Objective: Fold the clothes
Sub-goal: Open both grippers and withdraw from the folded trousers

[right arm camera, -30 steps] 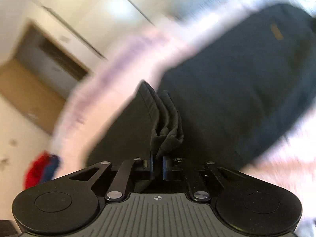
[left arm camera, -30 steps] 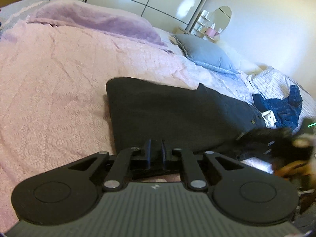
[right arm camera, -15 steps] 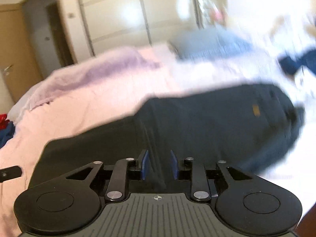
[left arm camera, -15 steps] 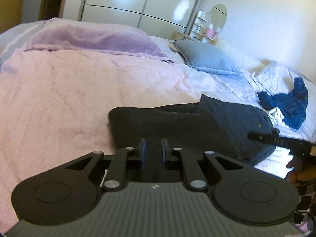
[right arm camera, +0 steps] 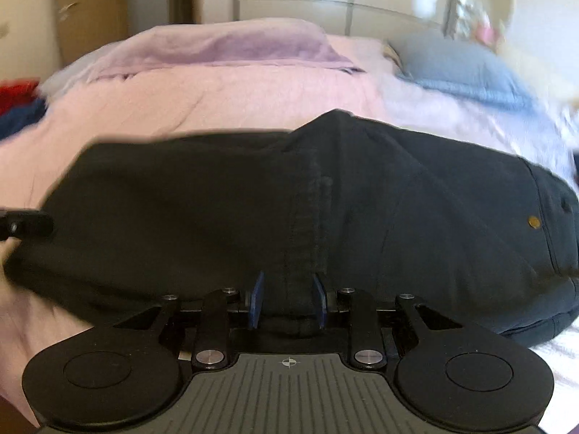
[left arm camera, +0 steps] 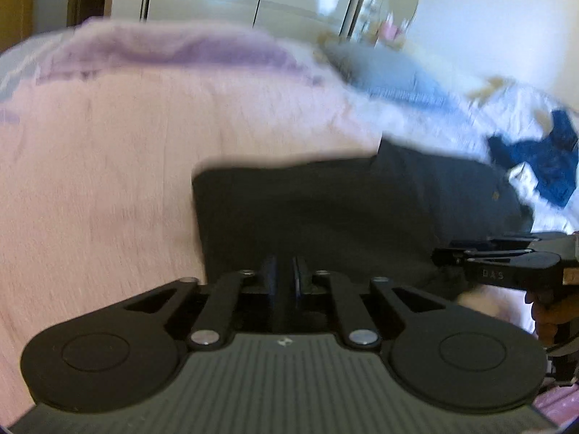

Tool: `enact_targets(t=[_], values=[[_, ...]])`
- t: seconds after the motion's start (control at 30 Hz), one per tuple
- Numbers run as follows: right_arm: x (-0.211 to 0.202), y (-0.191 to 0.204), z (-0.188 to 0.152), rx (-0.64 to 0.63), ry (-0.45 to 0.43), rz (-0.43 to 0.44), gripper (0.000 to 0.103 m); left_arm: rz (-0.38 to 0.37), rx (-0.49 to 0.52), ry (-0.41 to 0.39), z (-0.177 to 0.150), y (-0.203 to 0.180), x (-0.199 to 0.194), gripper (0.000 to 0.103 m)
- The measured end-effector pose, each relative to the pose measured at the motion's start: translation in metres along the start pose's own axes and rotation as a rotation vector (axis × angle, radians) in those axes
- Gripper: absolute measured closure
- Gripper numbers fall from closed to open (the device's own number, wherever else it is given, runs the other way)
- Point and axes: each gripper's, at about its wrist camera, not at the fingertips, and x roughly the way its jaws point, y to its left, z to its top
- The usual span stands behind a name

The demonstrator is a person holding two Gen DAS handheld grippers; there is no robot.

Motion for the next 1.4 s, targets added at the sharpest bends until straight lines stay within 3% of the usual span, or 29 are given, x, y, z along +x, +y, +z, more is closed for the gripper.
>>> enact_targets(t=[0.1, 0.2, 0.33, 0.5, 0.63, 0.8, 0.93, 1.07, 1.4], values=[[-0.002, -0.002, 0.025, 0.014, -0.089, 0.032, 0.075, 0.011, 0.032, -0.042, 0.029, 0.004, 0.011, 0.094], [0.021, 0.004, 0.042, -0.013, -0.112, 0.049, 0.075, 0.039, 0.039, -0.014, 0.044, 0.01, 0.043, 0.094], [0.064, 0.009, 0.04, -0.037, -0.101, 0.073, 0.075, 0.104, 0.055, 0.015, 0.033, 0.016, 0.08, 0.094], [0.085, 0.014, 0.023, -0.103, -0.08, 0.01, 0.076, 0.145, 0.097, 0.003, 0.017, 0.014, 0.095, 0.094], [0.073, 0.007, 0.027, -0.066, -0.085, 0.024, 0.075, 0.179, 0.092, 0.002, 0.022, 0.004, 0.07, 0.095], [0.012, -0.005, 0.01, 0.01, -0.083, 0.048, 0.075, 0.15, 0.054, 0.019, 0.005, -0.017, 0.02, 0.094], [0.007, -0.007, -0.016, 0.013, -0.001, 0.045, 0.075, 0.198, 0.008, 0.08, -0.022, -0.027, 0.019, 0.094], [-0.003, -0.004, -0.012, -0.009, 0.042, 0.011, 0.075, 0.275, -0.013, 0.098, -0.016, -0.045, 0.007, 0.094], [-0.067, -0.023, -0.043, 0.127, 0.085, 0.007, 0.075, 0.321, -0.061, 0.129, -0.028, -0.099, -0.035, 0.088]])
